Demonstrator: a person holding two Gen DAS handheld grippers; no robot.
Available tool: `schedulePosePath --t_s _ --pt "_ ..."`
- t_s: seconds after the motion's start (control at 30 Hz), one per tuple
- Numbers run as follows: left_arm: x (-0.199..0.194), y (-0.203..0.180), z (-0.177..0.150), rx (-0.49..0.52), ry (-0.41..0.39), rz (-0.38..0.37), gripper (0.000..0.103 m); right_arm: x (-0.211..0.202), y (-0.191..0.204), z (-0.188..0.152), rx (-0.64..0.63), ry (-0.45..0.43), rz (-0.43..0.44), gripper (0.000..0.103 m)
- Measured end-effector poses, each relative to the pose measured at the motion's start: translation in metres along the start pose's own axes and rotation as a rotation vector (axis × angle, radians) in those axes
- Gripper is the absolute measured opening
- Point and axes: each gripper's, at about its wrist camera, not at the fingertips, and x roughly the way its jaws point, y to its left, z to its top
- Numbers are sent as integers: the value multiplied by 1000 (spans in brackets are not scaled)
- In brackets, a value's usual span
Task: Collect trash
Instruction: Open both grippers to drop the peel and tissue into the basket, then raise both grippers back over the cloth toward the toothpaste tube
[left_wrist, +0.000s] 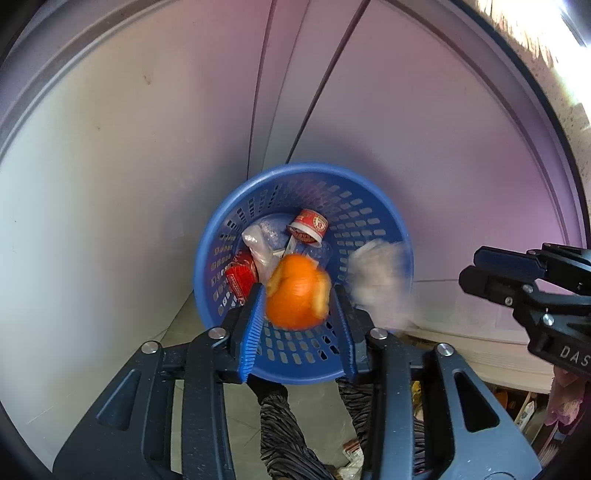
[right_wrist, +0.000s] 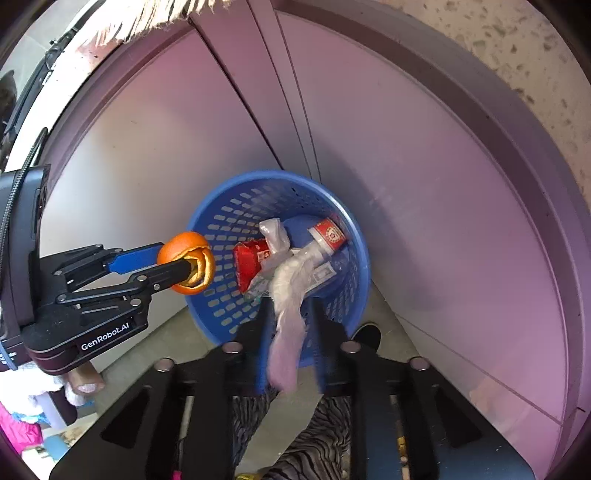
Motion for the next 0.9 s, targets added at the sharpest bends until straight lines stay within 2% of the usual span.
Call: schedulePosePath --t_s 0.07,0.53,0.9 --pt "-2 0 2 -3 -6 3 42 -1 -1 1 -1 -5 -2 28" --pt "-24 -4 7 -4 -32 2 43 -32 -3 3 5 -52 20 28" --pt "-84 -15 11 -7 -138 -23 43 -89 -7 3 -27 -130 72 28"
